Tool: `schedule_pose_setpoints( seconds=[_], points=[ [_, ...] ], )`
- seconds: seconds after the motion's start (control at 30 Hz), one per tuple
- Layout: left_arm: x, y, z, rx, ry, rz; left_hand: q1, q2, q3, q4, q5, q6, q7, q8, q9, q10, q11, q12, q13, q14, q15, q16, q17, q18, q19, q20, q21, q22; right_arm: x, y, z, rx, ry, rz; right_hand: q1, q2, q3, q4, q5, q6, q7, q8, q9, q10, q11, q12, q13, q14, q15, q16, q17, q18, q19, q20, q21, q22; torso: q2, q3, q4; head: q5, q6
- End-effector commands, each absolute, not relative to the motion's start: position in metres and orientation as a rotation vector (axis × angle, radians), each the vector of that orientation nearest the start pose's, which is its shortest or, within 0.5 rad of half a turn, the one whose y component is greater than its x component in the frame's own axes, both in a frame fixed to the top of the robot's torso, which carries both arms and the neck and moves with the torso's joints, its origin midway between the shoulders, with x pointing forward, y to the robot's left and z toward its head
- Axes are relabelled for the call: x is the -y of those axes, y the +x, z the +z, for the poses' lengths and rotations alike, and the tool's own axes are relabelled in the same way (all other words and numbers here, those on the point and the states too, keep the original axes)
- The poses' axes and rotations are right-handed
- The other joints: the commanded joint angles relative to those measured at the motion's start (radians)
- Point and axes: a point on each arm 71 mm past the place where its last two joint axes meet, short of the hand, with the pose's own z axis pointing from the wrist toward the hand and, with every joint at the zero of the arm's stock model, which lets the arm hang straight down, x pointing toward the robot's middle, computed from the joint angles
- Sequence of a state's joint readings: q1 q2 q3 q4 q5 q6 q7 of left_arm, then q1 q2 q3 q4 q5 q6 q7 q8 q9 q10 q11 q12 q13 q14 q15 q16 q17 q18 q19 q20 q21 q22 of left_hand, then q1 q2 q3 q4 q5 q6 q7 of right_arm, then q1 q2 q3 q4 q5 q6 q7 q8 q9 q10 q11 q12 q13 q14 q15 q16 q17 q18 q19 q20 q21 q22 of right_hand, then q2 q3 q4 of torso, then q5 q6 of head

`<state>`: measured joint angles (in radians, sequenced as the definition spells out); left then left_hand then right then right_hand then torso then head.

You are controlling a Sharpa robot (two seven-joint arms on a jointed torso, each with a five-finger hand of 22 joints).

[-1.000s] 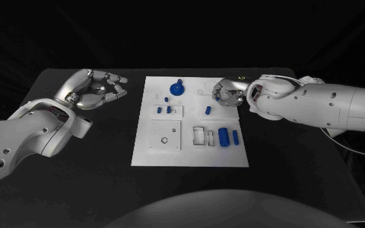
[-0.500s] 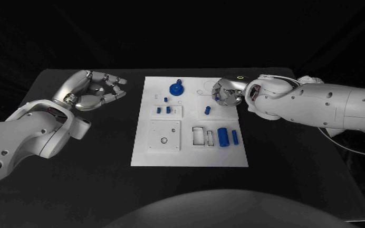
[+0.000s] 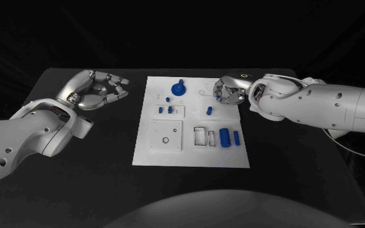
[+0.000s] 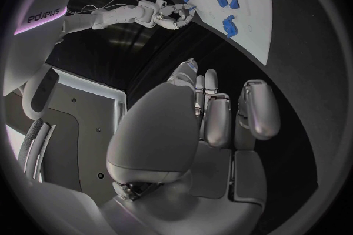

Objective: Assemble the parts on the task board

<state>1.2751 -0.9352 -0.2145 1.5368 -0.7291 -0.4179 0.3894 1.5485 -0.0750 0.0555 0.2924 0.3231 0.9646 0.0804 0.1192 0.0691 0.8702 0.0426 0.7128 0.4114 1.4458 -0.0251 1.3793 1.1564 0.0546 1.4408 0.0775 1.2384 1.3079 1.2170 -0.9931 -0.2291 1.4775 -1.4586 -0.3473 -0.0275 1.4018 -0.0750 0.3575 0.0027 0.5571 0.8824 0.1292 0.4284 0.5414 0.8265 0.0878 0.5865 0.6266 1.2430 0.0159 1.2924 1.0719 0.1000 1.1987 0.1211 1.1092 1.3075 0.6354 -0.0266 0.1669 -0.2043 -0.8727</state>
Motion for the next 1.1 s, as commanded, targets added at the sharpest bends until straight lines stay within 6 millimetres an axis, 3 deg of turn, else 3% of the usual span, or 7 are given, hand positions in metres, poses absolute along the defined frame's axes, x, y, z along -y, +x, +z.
schedule_pose_setpoints(
  seconds=[0.03,0.2,0.37,0.6,0.83,0.9,1.1],
  points=[
    [-0.239,0.468,-0.192,-1.576,-0.292,-1.174,0.006,0.002,0.009,0.001,0.005,0.000,0.006,-0.004,-0.001,-0.007,0.001,-0.002,-0.003,-0.014,-0.001,-0.013,-0.022,0.018,-0.009,0.003,-0.015,0.165,0.284,0.460,-0.227,-1.757,-0.183,0.523,-0.003,0.007,0.000,-0.005,0.002,0.003,0.004,-0.001,0.000,0.019,-0.009,-0.004,-0.002,0.009,-0.001,-0.003,-0.002,0.009,0.008,0.002,0.003,0.120,0.000,0.0000,-0.0021,0.006,0.000],
    [-0.237,0.468,-0.194,-1.582,-0.292,-1.177,0.003,0.000,0.014,0.000,0.002,-0.001,0.006,-0.006,-0.001,-0.013,0.005,-0.007,-0.010,-0.048,0.004,-0.052,-0.088,0.028,-0.036,0.008,-0.069,0.150,0.273,0.459,-0.205,-1.736,-0.203,0.560,-0.004,0.006,0.000,-0.006,0.000,0.001,0.007,-0.005,0.002,0.026,-0.008,-0.007,-0.007,0.009,-0.001,-0.004,-0.005,0.009,0.009,0.003,0.003,0.120,-0.001,-0.0016,-0.0005,0.005,0.000],
    [-0.235,0.469,-0.195,-1.588,-0.293,-1.180,0.002,-0.001,0.018,0.000,0.001,-0.001,0.005,-0.007,-0.001,-0.015,0.007,-0.008,-0.014,-0.077,0.006,-0.086,-0.143,0.035,-0.057,0.011,-0.111,0.140,0.255,0.454,-0.193,-1.741,-0.224,0.618,-0.003,0.006,0.001,-0.008,0.001,-0.001,0.009,-0.008,0.002,0.030,-0.008,-0.009,-0.010,0.010,-0.001,-0.005,-0.007,0.009,0.009,0.003,0.003,0.120,-0.001,-0.0006,-0.0015,0.013,0.000],
    [-0.235,0.470,-0.198,-1.597,-0.306,-1.181,-0.005,-0.002,0.019,0.001,-0.003,-0.003,0.005,-0.009,-0.001,-0.020,0.011,-0.010,-0.018,-0.108,0.010,-0.119,-0.196,0.043,-0.081,0.015,-0.156,0.128,0.215,0.446,-0.196,-1.837,-0.309,0.698,0.001,0.007,0.007,-0.015,0.002,-0.011,0.013,-0.023,0.001,0.035,-0.005,-0.017,-0.019,0.010,0.001,-0.007,-0.012,0.010,0.006,0.004,0.001,0.119,-0.003,-0.0002,-0.0046,0.045,0.000],
    [-0.231,0.471,-0.204,-1.606,-0.311,-1.188,-0.009,-0.002,0.021,0.000,-0.007,-0.006,0.006,-0.012,-0.001,-0.025,0.014,-0.011,-0.022,-0.137,0.013,-0.149,-0.243,0.049,-0.102,0.018,-0.197,0.118,0.170,0.438,-0.209,-1.882,-0.478,0.728,0.008,0.006,0.014,-0.025,0.003,-0.016,0.017,-0.042,-0.005,0.048,-0.004,-0.020,-0.025,0.006,0.002,-0.011,-0.021,0.011,0.002,0.004,-0.003,0.118,-0.013,-0.0012,-0.0062,0.094,0.000],
    [-0.229,0.471,-0.205,-1.609,-0.310,-1.191,-0.009,-0.002,0.022,0.000,-0.007,-0.006,0.006,-0.012,-0.001,-0.026,0.014,-0.011,-0.022,-0.138,0.013,-0.151,-0.245,0.049,-0.103,0.018,-0.199,0.117,0.157,0.437,-0.215,-1.891,-0.511,0.741,0.008,0.005,0.014,-0.027,0.003,-0.015,0.018,-0.044,-0.006,0.051,-0.004,-0.020,-0.026,0.007,0.002,-0.011,-0.021,0.011,0.001,0.005,-0.003,0.117,-0.017,-0.0015,-0.0048,0.108,0.000],
    [-0.225,0.472,-0.206,-1.617,-0.308,-1.199,-0.009,-0.002,0.023,0.000,-0.007,-0.007,0.006,-0.012,-0.001,-0.027,0.014,-0.011,-0.022,-0.142,0.014,-0.155,-0.251,0.050,-0.106,0.019,-0.204,0.116,0.142,0.434,-0.226,-1.900,-0.556,0.750,0.005,0.003,0.013,-0.028,-0.003,-0.013,0.018,-0.050,-0.007,0.055,-0.003,-0.022,-0.029,0.004,0.003,-0.014,-0.027,0.013,-0.006,0.005,-0.012,0.114,-0.023,-0.0013,0.0041,0.119,0.000]
  ],
)
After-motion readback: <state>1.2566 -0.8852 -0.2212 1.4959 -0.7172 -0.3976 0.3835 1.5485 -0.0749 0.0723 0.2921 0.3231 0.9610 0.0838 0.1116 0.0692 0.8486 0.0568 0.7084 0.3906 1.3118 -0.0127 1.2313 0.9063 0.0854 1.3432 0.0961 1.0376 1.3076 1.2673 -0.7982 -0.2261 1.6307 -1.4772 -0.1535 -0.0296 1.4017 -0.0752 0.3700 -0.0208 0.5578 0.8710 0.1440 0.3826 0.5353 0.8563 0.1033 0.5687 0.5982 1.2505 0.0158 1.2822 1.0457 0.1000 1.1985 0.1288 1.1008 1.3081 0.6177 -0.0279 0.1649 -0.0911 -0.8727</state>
